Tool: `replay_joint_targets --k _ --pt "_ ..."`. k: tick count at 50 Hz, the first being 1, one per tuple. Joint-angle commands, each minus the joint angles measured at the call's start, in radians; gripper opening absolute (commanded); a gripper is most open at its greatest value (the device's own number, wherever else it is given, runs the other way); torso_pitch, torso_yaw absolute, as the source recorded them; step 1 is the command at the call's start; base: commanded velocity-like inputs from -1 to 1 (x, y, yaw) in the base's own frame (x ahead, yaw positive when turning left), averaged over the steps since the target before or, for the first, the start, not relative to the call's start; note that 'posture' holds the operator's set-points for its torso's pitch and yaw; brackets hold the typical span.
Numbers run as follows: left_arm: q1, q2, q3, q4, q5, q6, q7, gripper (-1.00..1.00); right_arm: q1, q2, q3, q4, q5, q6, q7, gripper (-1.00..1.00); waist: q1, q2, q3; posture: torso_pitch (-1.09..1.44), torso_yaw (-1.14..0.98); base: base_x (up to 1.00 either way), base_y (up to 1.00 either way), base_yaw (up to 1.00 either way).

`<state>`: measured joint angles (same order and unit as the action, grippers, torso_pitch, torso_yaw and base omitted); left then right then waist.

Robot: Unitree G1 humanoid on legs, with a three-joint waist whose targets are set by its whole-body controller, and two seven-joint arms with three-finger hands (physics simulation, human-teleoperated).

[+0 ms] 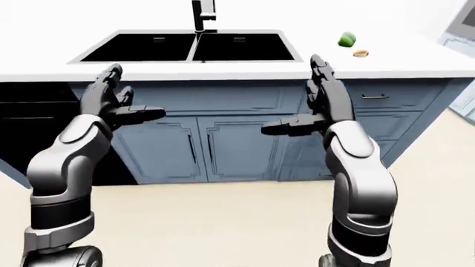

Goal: Turn the sink spout to the right.

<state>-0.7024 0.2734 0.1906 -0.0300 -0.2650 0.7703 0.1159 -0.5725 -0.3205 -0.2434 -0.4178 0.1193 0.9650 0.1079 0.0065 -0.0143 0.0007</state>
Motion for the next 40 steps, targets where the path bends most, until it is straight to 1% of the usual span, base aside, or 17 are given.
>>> replay_joint_targets --k 1,7,10,11,12,13,14,17,24,26,28,30,31,32,33,36,40 --pt "-0.088 0.032 0.011 0.005 0.005 0.022 0.017 1.0 -0.074 -0.039 -0.021 -0.005 0.021 0.075 0.011 1.0 0.0 0.002 -0.018 0.0 0.0 0.0 0.0 0.0" --pt "-0.266 0.07 -0.012 0.181 0.068 0.0 0.028 1.0 -0.268 -0.134 0.013 0.141 -0.001 0.161 0.038 1.0 -0.002 0.001 -0.003 0.0 0.0 0.0 0.0 0.0" --pt "-0.288 0.075 -0.008 0.203 0.074 0.003 0.029 1.0 -0.295 -0.153 0.021 0.16 -0.02 0.186 0.049 1.0 -0.001 0.001 0.0 0.0 0.0 0.0 0.0 0.0" --pt "-0.293 0.077 -0.005 0.209 0.072 0.004 0.03 1.0 -0.298 -0.154 0.02 0.16 -0.025 0.188 0.054 1.0 -0.003 0.005 -0.022 0.0 0.0 0.05 0.0 0.0" --pt "-0.298 0.079 -0.003 0.217 0.071 0.003 0.03 1.0 -0.299 -0.153 0.019 0.161 -0.028 0.187 0.058 1.0 -0.002 0.007 -0.017 0.0 0.0 0.18 0.0 0.0" --pt "-0.306 0.083 -0.002 0.225 0.072 0.002 0.031 1.0 -0.307 -0.157 0.022 0.16 -0.034 0.195 0.06 1.0 -0.002 0.007 0.004 0.0 0.0 0.21 0.0 0.0" --pt "-0.315 0.089 0.001 0.23 0.071 0.005 0.032 1.0 -0.316 -0.161 0.025 0.159 -0.042 0.203 0.063 1.0 -0.002 0.005 0.014 0.0 0.0 0.22 0.0 0.0" --pt "-0.325 0.096 0.003 0.235 0.068 0.008 0.036 1.0 -0.342 -0.168 0.031 0.159 -0.059 0.225 0.074 1.0 -0.003 -0.005 0.025 0.0 0.0 0.23 0.0 0.0" --pt "-0.34 0.1 -0.005 0.21 0.074 0.031 0.037 1.0 -0.373 -0.16 0.034 0.171 -0.089 0.239 0.096 1.0 -0.001 -0.001 0.016 0.0 0.0 0.23 0.0 0.0" --pt "-0.341 0.098 -0.005 0.212 0.076 0.031 0.038 1.0 -0.372 -0.161 0.031 0.163 -0.092 0.246 0.1 1.0 -0.002 0.01 0.015 0.0 0.0 0.22 0.0 0.0" --pt "-0.345 0.096 -0.006 0.205 0.076 0.039 0.04 1.0 -0.374 -0.163 0.03 0.157 -0.096 0.252 0.102 1.0 -0.006 0.033 0.02 0.0 0.0 0.22 0.0 0.0" --pt "-0.345 0.095 -0.006 0.2 0.076 0.043 0.04 1.0 -0.375 -0.164 0.029 0.158 -0.099 0.253 0.105 1.0 -0.011 0.081 0.012 0.0 0.0 0.23 0.0 0.0" --pt "-0.344 0.095 -0.007 0.2 0.076 0.043 0.039 1.0 -0.376 -0.162 0.028 0.161 -0.1 0.251 0.105 1.0 0.0 0.047 0.021 0.0 0.0 0.22 0.0 0.0" --pt "-0.343 0.095 -0.007 0.203 0.077 0.041 0.038 1.0 -0.374 -0.161 0.026 0.161 -0.101 0.25 0.105 1.0 -0.004 0.064 0.018 0.0 0.0 0.23 0.0 0.0" --pt "-0.344 0.094 -0.006 0.203 0.077 0.041 0.038 1.0 -0.375 -0.16 0.026 0.163 -0.101 0.25 0.105 1.0 -0.004 0.07 0.021 0.0 0.0 0.23 0.0 0.0" --pt "-0.345 0.095 -0.005 0.201 0.077 0.044 0.038 1.0 -0.378 -0.157 0.028 0.166 -0.103 0.249 0.105 1.0 0.001 0.051 0.013 0.0 0.0 0.23 0.0 0.0" --pt "-0.346 0.099 -0.002 0.201 0.076 0.047 0.038 1.0 -0.384 -0.16 0.028 0.163 -0.104 0.259 0.109 1.0 0.009 0.007 0.024 0.0 0.0 0.22 0.0 0.0"
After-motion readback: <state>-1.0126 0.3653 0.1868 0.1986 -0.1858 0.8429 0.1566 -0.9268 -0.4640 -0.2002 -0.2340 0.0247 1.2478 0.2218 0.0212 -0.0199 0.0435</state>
